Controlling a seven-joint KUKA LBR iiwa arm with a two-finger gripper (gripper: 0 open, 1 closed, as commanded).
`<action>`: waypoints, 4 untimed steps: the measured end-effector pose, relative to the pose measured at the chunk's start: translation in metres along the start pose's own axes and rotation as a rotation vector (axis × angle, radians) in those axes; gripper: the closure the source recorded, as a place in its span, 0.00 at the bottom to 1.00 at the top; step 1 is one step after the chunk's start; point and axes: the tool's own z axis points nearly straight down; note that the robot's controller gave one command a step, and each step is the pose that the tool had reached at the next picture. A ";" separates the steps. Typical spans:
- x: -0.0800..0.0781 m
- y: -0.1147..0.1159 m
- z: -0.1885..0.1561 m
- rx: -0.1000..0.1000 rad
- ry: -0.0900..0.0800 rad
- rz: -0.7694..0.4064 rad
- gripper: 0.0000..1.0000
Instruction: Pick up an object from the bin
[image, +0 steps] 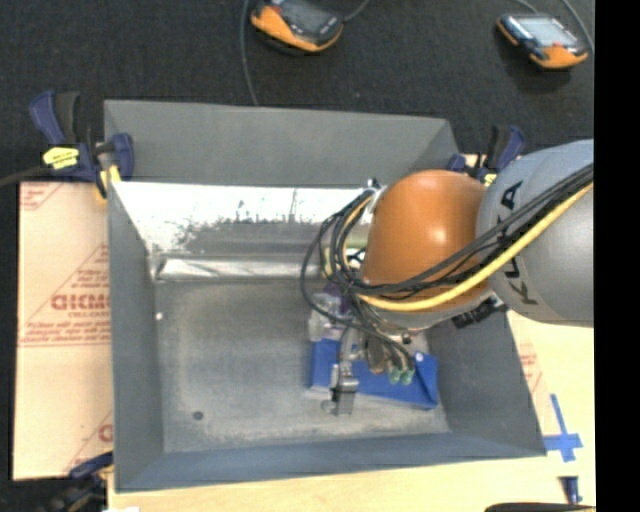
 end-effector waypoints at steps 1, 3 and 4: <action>-0.002 0.000 -0.004 -0.001 -0.009 0.003 0.00; 0.005 -0.068 0.064 0.000 -0.008 -0.088 0.00; 0.000 -0.077 0.074 0.000 -0.009 0.054 0.00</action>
Offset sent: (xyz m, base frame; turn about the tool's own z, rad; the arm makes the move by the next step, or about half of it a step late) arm 0.0011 -0.0696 -0.0703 -0.0858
